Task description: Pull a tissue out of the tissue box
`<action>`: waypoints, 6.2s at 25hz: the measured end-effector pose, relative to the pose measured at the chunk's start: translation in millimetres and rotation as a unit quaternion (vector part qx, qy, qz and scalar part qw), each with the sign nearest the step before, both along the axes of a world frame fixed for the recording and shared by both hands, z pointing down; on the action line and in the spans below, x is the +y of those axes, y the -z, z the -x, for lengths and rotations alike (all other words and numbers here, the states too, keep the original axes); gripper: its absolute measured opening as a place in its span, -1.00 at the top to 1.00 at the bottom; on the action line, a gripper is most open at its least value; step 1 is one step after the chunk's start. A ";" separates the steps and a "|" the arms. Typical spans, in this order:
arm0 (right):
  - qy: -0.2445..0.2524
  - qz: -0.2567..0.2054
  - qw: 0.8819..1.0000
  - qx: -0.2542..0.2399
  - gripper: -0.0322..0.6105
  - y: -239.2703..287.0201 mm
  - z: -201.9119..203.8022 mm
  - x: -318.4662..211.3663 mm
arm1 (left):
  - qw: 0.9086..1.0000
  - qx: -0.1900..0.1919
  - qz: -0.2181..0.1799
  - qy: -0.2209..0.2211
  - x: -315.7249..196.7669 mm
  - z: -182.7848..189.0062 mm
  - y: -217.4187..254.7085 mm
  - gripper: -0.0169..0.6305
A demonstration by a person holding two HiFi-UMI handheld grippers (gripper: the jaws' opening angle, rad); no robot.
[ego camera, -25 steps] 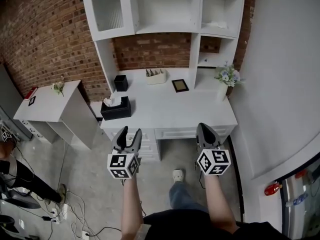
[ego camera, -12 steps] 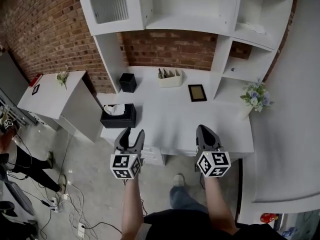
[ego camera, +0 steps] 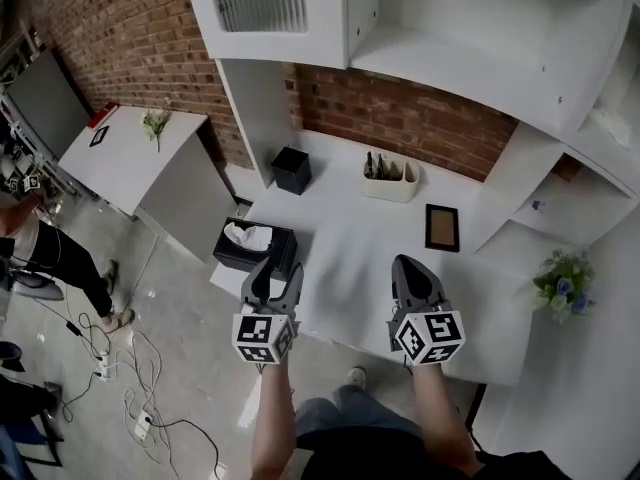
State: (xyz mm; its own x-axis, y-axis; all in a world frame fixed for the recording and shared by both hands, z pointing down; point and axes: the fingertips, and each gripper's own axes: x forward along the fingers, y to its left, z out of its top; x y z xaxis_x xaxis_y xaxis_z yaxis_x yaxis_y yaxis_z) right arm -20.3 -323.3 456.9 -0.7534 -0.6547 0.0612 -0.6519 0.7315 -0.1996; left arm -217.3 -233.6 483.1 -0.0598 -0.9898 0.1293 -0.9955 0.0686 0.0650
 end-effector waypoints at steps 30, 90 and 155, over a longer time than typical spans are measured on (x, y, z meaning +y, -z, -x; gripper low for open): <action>0.082 0.030 0.996 0.018 0.90 -18.8 91.9 -20.5 | 0.996 -0.050 0.078 0.019 -16.4 108.4 -24.5 0.33; 0.085 0.053 0.992 0.082 0.90 -47.7 117.9 -18.4 | 0.861 -0.358 0.325 -0.159 -69.3 163.2 -70.0 0.91; -0.149 -0.035 0.988 0.029 0.91 15.6 -91.3 -69.0 | 0.981 0.026 -0.032 -0.189 -149.5 -97.9 45.1 0.91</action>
State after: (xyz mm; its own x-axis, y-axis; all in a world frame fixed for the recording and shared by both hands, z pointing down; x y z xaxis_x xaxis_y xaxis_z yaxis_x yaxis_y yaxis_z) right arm 71.0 -392.3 441.3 -0.5238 -0.8506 0.0454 -0.8489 0.5168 -0.1109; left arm -119.4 -383.1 437.9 0.3177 -0.9463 0.0597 -0.9444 -0.3102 0.1088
